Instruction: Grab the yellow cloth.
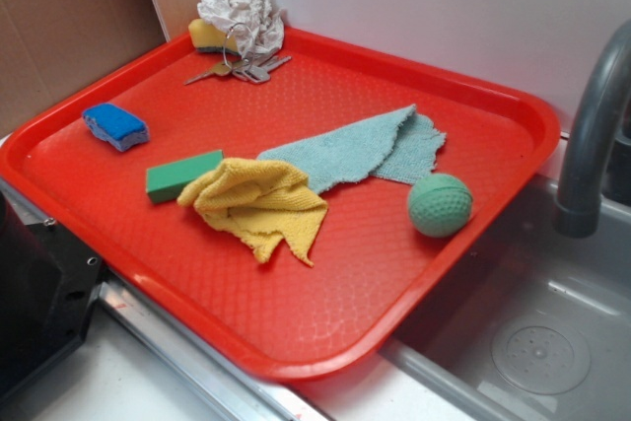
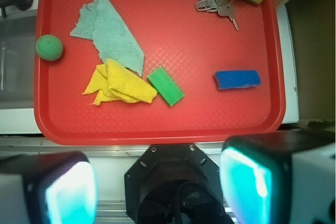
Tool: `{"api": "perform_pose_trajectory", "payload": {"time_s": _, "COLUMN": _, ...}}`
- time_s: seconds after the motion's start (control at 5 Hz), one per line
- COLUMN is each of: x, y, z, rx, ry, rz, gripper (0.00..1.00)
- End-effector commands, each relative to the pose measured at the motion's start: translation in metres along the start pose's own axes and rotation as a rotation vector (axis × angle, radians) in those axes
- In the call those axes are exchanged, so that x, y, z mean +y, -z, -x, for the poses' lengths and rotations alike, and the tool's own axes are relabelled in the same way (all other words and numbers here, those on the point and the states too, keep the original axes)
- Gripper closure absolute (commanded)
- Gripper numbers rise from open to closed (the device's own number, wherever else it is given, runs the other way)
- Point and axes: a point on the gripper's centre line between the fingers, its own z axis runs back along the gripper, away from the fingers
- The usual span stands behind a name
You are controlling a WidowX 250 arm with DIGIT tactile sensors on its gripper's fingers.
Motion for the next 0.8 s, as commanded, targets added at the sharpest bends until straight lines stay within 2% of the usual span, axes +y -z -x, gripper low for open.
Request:
{"api": "perform_pose_trajectory", "payload": {"time_s": 0.0, "x": 0.0, "y": 0.0, "z": 0.0, "rx": 0.0, "ry": 0.0, "rz": 0.0, "gripper": 0.0}}
{"api": "perform_pose_trajectory", "payload": {"time_s": 0.2, "x": -0.034, "y": 0.053, "z": -0.016, "rx": -0.038, "ry": 0.247, "rz": 0.068, "gripper": 0.0}}
{"api": "perform_pose_trajectory", "payload": {"time_s": 0.4, "x": -0.036, "y": 0.087, "z": -0.031, "rx": -0.087, "ry": 0.498, "rz": 0.105, "gripper": 0.0}}
{"api": "perform_pose_trajectory", "payload": {"time_s": 0.6, "x": -0.044, "y": 0.122, "z": -0.048, "rx": -0.078, "ry": 0.652, "rz": 0.137, "gripper": 0.0}}
